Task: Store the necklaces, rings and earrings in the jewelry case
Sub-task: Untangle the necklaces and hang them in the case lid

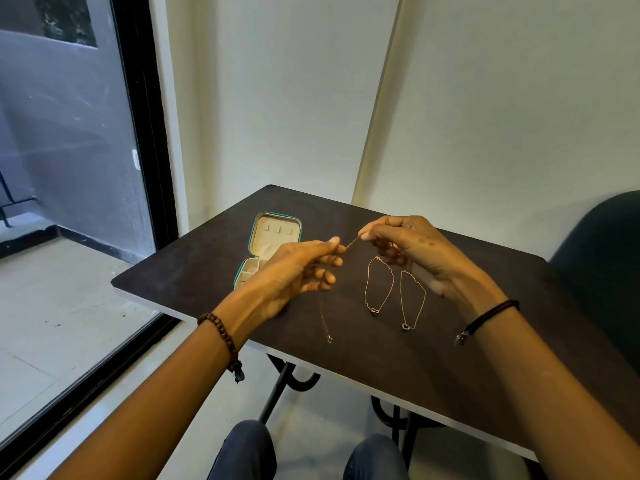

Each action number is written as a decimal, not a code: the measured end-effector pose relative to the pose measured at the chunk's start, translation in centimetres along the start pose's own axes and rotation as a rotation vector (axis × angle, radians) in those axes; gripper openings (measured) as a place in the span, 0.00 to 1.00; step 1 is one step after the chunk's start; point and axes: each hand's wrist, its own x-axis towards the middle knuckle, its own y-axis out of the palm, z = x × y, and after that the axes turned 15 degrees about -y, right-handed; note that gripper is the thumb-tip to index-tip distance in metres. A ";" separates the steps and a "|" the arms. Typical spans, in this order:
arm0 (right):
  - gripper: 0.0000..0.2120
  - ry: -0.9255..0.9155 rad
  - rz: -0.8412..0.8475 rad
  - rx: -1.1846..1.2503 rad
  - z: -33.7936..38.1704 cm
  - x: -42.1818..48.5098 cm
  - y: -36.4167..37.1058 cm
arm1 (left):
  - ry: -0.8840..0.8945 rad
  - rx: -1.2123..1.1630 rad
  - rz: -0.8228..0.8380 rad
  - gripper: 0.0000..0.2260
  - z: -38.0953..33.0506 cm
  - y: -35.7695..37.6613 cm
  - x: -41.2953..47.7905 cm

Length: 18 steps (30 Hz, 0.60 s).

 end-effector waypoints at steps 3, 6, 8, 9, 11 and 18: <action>0.10 -0.005 0.001 0.010 0.0 0.2 0.1 | 0.025 0.055 0.015 0.12 0.3 -0.3 -0.3; 0.09 -0.010 0.002 0.001 0.0 0.3 0.1 | 0.046 0.095 0.017 0.12 0.5 -0.6 -0.4; 0.08 -0.014 0.006 -0.016 -0.1 0.3 0.1 | 0.057 0.104 0.014 0.12 0.6 -0.7 -0.4; 0.07 -0.016 0.007 -0.027 -0.1 0.3 0.1 | 0.067 0.105 0.011 0.12 0.6 -0.7 -0.4; 0.07 -0.021 0.011 -0.045 0.0 0.4 0.1 | 0.091 0.096 0.002 0.11 0.6 -0.8 -0.4; 0.08 -0.022 0.029 -0.113 0.0 0.2 -0.1 | 0.145 0.058 -0.047 0.11 0.3 -1.1 -0.2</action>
